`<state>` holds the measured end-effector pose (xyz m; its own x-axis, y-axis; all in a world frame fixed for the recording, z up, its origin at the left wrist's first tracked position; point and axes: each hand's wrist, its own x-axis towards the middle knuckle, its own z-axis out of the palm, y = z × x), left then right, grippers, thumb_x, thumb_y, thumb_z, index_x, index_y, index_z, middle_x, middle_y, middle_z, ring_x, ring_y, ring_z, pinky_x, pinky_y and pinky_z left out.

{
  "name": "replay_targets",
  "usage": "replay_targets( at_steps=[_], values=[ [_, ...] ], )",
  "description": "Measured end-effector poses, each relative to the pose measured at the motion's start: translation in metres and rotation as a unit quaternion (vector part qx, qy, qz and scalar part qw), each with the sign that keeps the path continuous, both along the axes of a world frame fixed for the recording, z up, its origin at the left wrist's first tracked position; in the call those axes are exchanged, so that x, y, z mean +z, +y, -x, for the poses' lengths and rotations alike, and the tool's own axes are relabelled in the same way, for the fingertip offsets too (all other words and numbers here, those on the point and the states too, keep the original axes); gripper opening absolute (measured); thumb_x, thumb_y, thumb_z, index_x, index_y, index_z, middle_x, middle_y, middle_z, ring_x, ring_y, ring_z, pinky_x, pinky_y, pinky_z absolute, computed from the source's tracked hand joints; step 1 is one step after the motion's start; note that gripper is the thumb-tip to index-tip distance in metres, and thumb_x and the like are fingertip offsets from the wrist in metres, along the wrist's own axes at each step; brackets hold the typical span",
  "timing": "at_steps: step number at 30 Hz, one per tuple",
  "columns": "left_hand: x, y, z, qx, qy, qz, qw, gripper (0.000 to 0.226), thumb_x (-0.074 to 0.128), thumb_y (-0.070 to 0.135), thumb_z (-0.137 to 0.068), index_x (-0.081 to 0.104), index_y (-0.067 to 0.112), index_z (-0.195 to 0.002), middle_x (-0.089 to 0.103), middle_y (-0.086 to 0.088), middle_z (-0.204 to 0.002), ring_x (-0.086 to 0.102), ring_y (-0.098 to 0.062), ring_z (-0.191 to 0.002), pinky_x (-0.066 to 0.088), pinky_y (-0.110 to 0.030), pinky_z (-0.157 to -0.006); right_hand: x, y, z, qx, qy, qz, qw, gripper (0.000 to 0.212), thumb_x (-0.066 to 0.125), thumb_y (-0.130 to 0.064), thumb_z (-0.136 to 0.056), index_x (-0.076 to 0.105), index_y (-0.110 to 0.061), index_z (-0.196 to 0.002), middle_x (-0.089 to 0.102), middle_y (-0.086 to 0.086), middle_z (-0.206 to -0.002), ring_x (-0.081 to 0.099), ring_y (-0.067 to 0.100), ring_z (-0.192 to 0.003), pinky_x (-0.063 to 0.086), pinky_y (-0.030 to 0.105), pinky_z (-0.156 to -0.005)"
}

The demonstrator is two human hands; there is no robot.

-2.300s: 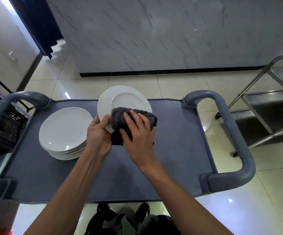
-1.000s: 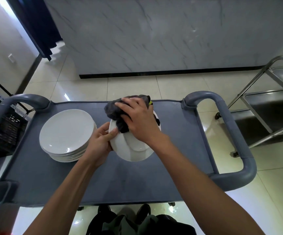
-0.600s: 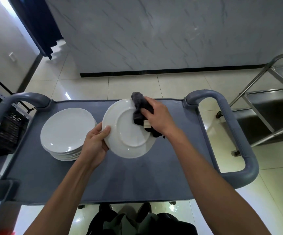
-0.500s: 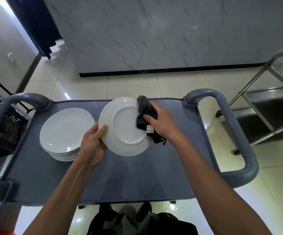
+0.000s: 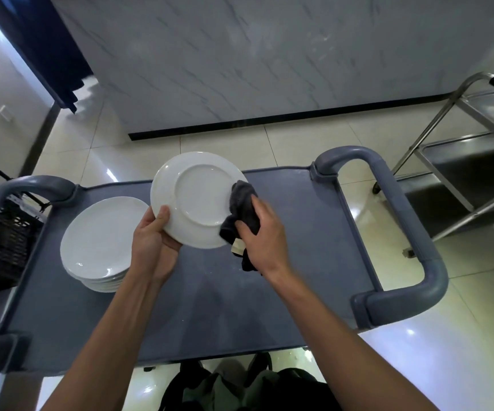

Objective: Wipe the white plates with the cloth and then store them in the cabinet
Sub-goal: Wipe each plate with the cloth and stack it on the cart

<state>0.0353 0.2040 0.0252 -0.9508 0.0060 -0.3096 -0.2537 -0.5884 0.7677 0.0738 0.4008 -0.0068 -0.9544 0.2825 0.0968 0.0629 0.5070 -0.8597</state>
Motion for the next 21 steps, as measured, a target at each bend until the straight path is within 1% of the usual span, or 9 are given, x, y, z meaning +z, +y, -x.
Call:
replay_targets(
  at_steps=[4,8,10,13,15,17,18,19,21],
  values=[
    [0.001,0.003,0.005,0.005,-0.001,0.014,1.000,0.028,0.050,0.012,-0.102,0.062,0.011,-0.128,0.069,-0.009,-0.124,0.067,-0.022,-0.111,0.059,-0.037,-0.089,-0.001,-0.015,-0.014,0.013,0.056,-0.123,0.991,0.055,0.066,-0.014,-0.088,0.054,-0.018,-0.142,0.052,0.003,-0.145,0.050,0.031,-0.119,0.046,0.048,-0.099],
    [0.000,0.007,0.007,0.001,0.000,0.033,0.999,0.032,0.052,0.013,-0.101,0.060,0.008,-0.131,0.066,-0.014,-0.130,0.066,-0.027,-0.114,0.057,-0.043,-0.095,-0.005,-0.023,-0.023,0.034,0.087,-0.216,0.972,0.050,0.065,-0.015,-0.091,0.056,-0.017,-0.140,0.053,0.008,-0.145,0.052,0.033,-0.120,0.050,0.053,-0.089],
    [-0.002,0.007,0.007,-0.002,-0.003,0.041,0.999,0.033,0.052,0.012,-0.101,0.060,0.007,-0.132,0.066,-0.016,-0.131,0.065,-0.029,-0.115,0.056,-0.044,-0.096,-0.006,-0.020,-0.025,0.046,0.098,-0.244,0.964,0.048,0.065,-0.016,-0.092,0.056,-0.018,-0.140,0.053,0.009,-0.144,0.053,0.032,-0.121,0.050,0.054,-0.087],
    [-0.005,0.007,0.008,-0.005,-0.013,0.059,0.998,0.029,0.052,0.012,-0.101,0.063,0.008,-0.128,0.065,-0.017,-0.131,0.064,-0.031,-0.116,0.055,-0.047,-0.098,-0.009,-0.012,-0.028,0.062,0.119,-0.272,0.953,0.048,0.067,-0.014,-0.092,0.057,-0.019,-0.139,0.053,0.008,-0.144,0.054,0.031,-0.122,0.049,0.053,-0.089],
    [-0.007,0.008,0.009,-0.007,-0.012,0.080,0.997,0.028,0.053,0.011,-0.101,0.064,0.007,-0.127,0.068,-0.017,-0.127,0.065,-0.031,-0.112,0.057,-0.046,-0.095,-0.011,-0.005,-0.028,0.061,0.130,-0.290,0.946,0.048,0.068,-0.012,-0.090,0.060,-0.020,-0.136,0.055,0.006,-0.143,0.055,0.030,-0.120,0.048,0.053,-0.088],
    [-0.009,0.010,0.011,-0.007,-0.001,0.120,0.993,0.025,0.056,0.011,-0.100,0.066,0.006,-0.123,0.071,-0.014,-0.115,0.067,-0.028,-0.102,0.061,-0.040,-0.083,-0.012,0.002,-0.028,0.055,0.141,-0.306,0.940,0.047,0.070,-0.011,-0.088,0.062,-0.021,-0.134,0.056,0.005,-0.141,0.056,0.030,-0.119,0.048,0.052,-0.088],
    [-0.009,0.011,0.012,-0.009,0.009,0.150,0.989,0.023,0.058,0.011,-0.100,0.067,0.007,-0.120,0.072,-0.012,-0.108,0.068,-0.027,-0.097,0.062,-0.037,-0.075,-0.013,0.006,-0.028,0.052,0.145,-0.314,0.937,0.047,0.071,-0.011,-0.087,0.063,-0.022,-0.133,0.056,0.004,-0.141,0.056,0.029,-0.119,0.047,0.052,-0.087],
    [-0.010,0.013,0.013,-0.013,0.021,0.181,0.983,0.020,0.059,0.011,-0.099,0.070,0.009,-0.116,0.073,-0.010,-0.103,0.067,-0.026,-0.093,0.060,-0.035,-0.070,-0.014,0.010,-0.028,0.049,0.147,-0.321,0.934,0.048,0.071,-0.010,-0.086,0.063,-0.022,-0.132,0.057,0.004,-0.141,0.056,0.029,-0.119,0.047,0.052,-0.087],
    [-0.010,0.017,0.015,-0.027,0.058,0.234,0.970,0.015,0.061,0.011,-0.098,0.074,0.014,-0.105,0.073,-0.009,-0.098,0.066,-0.026,-0.089,0.057,-0.039,-0.073,-0.015,0.021,-0.029,0.043,0.149,-0.333,0.930,0.048,0.072,-0.010,-0.086,0.064,-0.022,-0.131,0.057,0.004,-0.140,0.056,0.029,-0.119,0.048,0.051,-0.085]
  ],
)
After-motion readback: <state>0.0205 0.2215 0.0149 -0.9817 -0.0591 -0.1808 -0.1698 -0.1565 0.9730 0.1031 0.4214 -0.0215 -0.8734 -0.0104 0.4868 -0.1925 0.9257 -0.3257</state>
